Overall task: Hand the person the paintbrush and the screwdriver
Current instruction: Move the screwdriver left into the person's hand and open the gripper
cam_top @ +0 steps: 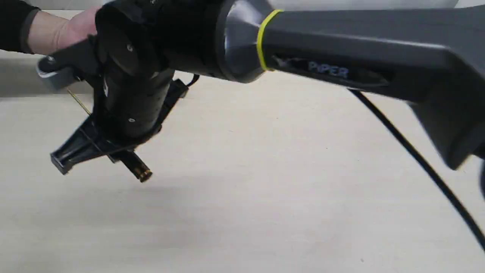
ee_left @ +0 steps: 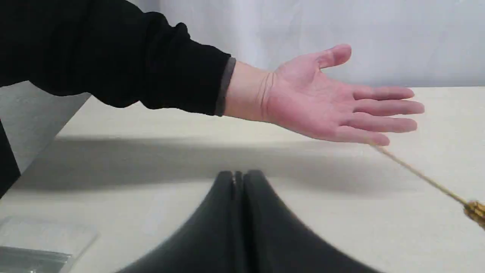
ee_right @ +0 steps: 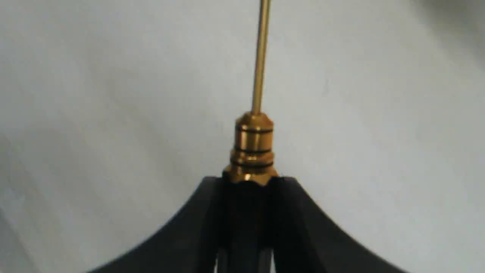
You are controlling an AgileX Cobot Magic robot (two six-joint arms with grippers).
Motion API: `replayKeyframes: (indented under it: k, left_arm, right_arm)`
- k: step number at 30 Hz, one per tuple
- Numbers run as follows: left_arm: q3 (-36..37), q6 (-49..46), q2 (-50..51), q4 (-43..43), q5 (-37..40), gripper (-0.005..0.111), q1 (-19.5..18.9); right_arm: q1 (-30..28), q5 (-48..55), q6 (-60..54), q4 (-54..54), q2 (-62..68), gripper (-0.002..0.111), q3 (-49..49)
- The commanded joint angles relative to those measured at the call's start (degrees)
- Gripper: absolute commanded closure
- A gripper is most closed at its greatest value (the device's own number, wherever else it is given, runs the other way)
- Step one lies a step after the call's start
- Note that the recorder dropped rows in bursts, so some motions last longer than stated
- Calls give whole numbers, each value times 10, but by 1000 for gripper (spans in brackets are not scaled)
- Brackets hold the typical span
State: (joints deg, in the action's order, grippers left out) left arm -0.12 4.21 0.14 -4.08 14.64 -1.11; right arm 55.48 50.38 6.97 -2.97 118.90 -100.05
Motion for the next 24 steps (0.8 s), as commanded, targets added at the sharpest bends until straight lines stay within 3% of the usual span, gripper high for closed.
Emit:
replayKeyframes:
  k: [1,7,13,24]
  left_arm:
    - [1,1,-1,1,-5,107,5]
    - [1,1,-1,1,-3,107,5]
    - [1,1,-1,1,-3,107,5]
    - [1,1,-1,1,-3,107,5]
  right_arm:
    - [-1,-75,-5,26,-34,104,1]
    - [-7,-222,-3,54,-39,104,-5]
    - [-42,-244,10,49,19,102,-63]
    - [-56,-268,7,53,96,69,-83]
